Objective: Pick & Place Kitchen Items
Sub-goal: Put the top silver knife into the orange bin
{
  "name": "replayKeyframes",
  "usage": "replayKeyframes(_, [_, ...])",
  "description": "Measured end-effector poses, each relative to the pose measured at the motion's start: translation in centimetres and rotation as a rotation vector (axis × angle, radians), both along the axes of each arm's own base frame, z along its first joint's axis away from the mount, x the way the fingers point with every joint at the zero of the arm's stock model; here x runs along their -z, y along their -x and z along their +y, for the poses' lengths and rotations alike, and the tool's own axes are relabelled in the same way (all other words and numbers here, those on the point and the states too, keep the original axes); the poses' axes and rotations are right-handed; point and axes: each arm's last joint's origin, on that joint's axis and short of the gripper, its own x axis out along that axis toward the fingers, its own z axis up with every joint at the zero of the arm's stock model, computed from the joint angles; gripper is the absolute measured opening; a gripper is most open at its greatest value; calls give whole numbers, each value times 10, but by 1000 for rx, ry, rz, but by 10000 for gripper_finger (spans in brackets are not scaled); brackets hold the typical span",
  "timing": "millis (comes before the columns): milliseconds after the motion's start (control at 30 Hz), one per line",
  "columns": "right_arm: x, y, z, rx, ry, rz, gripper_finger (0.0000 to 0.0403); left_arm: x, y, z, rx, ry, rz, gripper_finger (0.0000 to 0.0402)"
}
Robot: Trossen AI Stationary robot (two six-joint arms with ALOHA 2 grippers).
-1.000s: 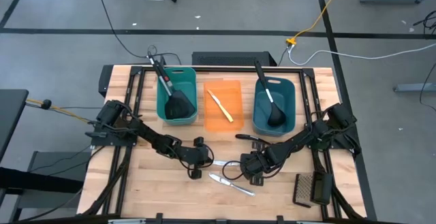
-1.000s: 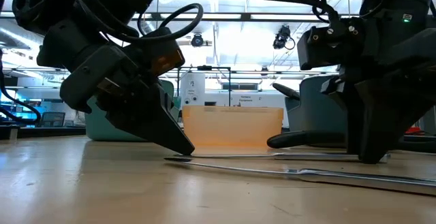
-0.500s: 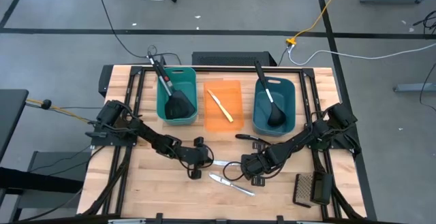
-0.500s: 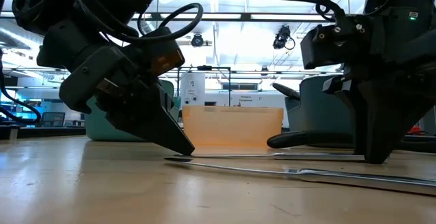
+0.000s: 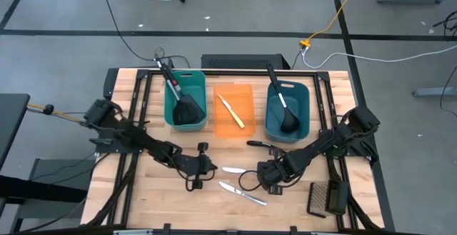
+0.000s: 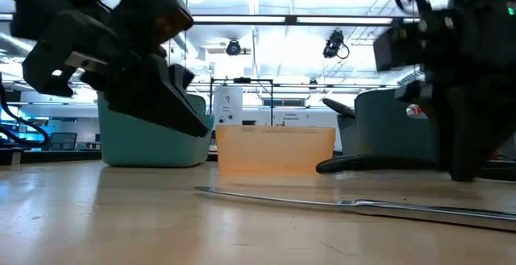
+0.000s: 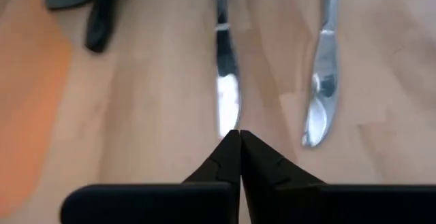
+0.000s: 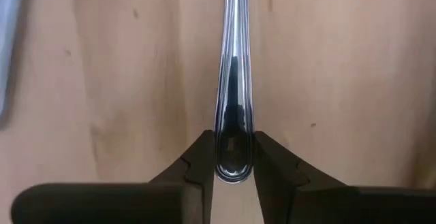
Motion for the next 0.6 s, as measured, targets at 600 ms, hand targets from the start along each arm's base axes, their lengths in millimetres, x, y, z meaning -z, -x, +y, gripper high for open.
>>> replayKeyframes(600, [-64, 15, 4, -65, 12, -291, 78, -92, 91, 28, 39, -72, -361, 3])
